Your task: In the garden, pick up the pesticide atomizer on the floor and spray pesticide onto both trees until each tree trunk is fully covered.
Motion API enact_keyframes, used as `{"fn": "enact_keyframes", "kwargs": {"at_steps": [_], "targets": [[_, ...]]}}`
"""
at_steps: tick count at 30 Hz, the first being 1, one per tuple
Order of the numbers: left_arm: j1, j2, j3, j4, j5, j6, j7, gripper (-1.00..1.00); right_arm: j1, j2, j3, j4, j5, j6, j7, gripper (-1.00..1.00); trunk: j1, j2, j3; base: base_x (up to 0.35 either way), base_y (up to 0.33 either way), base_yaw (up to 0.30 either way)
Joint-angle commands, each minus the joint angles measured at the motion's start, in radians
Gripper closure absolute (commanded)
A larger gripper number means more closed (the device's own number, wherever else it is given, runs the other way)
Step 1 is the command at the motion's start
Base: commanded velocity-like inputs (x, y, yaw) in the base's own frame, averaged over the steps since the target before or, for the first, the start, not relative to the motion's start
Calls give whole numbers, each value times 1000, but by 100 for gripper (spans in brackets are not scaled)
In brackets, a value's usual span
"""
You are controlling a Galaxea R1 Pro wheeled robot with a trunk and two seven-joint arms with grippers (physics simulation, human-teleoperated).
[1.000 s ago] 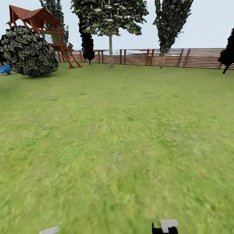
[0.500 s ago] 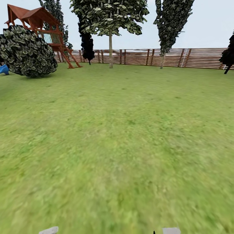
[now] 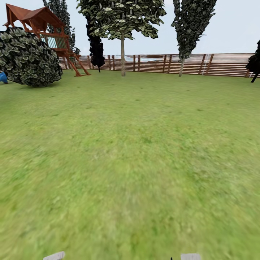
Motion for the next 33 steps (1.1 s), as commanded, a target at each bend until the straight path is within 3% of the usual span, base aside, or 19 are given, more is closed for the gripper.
{"fn": "enact_keyframes", "kwargs": {"at_steps": [1,33], "targets": [[0,0,-8,0,9,-3,-1,100,-1,0,-8,1,11,-2,-5,-100,0,0,-1,340,0,0],[0,-5,-9,1,8,-2,-1,100,0,0,-8,1,11,-2,-5,-100,0,0,-1,340,0,0]]}}
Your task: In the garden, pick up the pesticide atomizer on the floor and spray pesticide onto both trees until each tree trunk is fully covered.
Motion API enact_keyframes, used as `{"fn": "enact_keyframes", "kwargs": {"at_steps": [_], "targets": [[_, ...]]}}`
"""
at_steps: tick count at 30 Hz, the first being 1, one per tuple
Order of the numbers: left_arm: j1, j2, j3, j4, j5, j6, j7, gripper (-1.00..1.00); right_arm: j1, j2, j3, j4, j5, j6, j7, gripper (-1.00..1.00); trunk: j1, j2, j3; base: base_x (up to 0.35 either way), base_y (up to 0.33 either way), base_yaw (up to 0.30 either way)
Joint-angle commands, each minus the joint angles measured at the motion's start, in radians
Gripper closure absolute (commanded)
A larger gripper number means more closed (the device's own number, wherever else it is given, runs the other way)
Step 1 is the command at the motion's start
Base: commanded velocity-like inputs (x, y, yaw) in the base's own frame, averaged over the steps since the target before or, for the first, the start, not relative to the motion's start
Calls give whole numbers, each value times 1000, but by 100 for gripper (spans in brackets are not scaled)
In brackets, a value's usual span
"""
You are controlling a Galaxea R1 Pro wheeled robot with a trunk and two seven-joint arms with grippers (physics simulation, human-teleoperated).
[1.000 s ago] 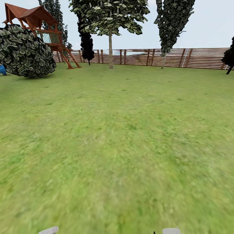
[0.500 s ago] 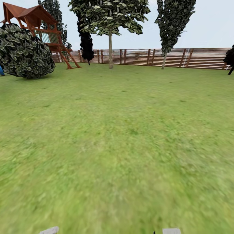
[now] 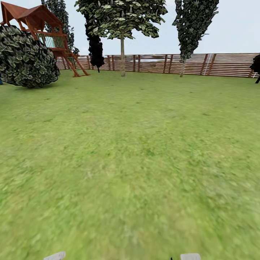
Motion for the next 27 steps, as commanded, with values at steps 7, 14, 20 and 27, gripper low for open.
{"fn": "enact_keyframes", "kwargs": {"at_steps": [7,14,20,27], "targets": [[0,-1,-8,1,9,-2,-1,100,-1,0,-8,1,11,-2,-5,-100,0,0,-1,340,0,0],[0,-1,-8,1,9,-2,-1,100,-1,0,-8,1,11,-2,-5,-100,0,0,-1,340,0,0],[0,-1,-8,1,9,-3,-1,100,-1,0,-8,1,11,-2,-5,-100,0,0,-1,340,0,0],[0,-1,-8,0,9,-3,-1,100,-1,0,-8,1,11,-2,-4,-100,0,0,-1,340,0,0]]}}
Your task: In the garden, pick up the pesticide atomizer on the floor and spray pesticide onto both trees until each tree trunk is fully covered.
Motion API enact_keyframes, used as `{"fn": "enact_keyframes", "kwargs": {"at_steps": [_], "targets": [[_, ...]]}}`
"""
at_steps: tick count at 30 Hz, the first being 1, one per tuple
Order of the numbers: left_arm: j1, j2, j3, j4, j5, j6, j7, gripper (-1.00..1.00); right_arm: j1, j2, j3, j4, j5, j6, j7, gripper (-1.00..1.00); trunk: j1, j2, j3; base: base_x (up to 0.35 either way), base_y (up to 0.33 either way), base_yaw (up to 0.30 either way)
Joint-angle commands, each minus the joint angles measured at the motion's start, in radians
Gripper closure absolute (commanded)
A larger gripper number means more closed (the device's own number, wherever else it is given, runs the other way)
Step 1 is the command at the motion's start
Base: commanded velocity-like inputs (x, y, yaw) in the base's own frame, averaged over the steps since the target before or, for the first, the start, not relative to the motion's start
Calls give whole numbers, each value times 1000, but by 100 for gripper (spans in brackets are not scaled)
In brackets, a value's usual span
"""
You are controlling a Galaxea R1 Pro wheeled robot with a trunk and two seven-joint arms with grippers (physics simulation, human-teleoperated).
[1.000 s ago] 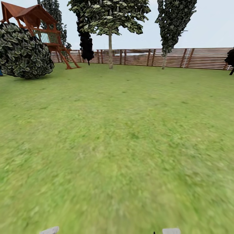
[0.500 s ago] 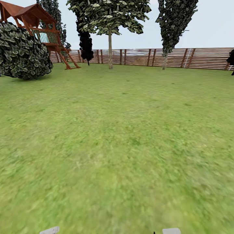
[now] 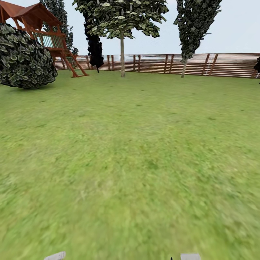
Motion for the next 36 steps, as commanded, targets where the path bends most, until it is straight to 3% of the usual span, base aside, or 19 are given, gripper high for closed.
{"fn": "enact_keyframes", "kwargs": {"at_steps": [1,29,36], "targets": [[0,0,-8,0,9,-3,-1,100,-1,0,-8,1,11,-2,-5,-100,0,0,-1,340,0,0],[0,2,-8,-1,11,-3,-1,100,-1,2,-13,-5,6,-6,-6,-100,0,0,-1,340,0,0],[0,-2,-8,-1,7,-3,-1,100,-2,4,-8,-107,10,-7,-3,-100,0,0,-1,340,0,0]]}}
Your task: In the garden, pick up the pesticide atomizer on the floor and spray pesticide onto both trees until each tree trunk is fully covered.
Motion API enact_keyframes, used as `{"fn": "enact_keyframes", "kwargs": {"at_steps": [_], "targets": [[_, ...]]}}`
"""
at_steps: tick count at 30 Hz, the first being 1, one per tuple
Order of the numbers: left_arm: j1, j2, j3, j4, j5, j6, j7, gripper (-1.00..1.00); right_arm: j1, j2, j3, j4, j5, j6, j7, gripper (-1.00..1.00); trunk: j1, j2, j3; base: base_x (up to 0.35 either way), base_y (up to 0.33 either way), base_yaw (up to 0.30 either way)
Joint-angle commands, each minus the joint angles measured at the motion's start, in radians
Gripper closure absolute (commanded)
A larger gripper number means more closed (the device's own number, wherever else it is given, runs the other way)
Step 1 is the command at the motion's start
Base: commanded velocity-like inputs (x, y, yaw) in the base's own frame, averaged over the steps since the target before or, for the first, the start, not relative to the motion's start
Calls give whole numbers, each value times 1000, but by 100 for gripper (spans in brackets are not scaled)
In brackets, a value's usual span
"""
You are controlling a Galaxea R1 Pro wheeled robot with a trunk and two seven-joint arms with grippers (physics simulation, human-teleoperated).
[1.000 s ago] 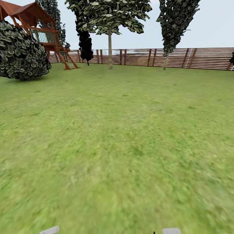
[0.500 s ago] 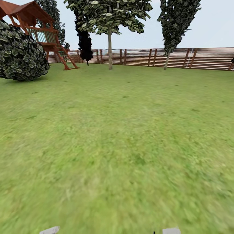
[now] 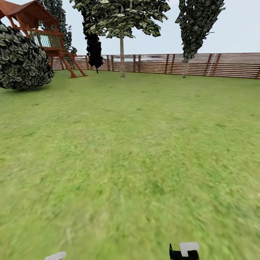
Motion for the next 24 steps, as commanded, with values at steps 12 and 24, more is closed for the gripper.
{"fn": "enact_keyframes", "kwargs": {"at_steps": [12,24], "targets": [[0,0,-8,1,12,-3,-1,100,-1,-5,-8,-12,11,-2,-4,-100,0,0,-1,340,0,0],[0,2,-7,0,13,-2,-1,100,-1,-3,-7,-10,11,-2,-4,-100,0,0,-1,340,0,0]]}}
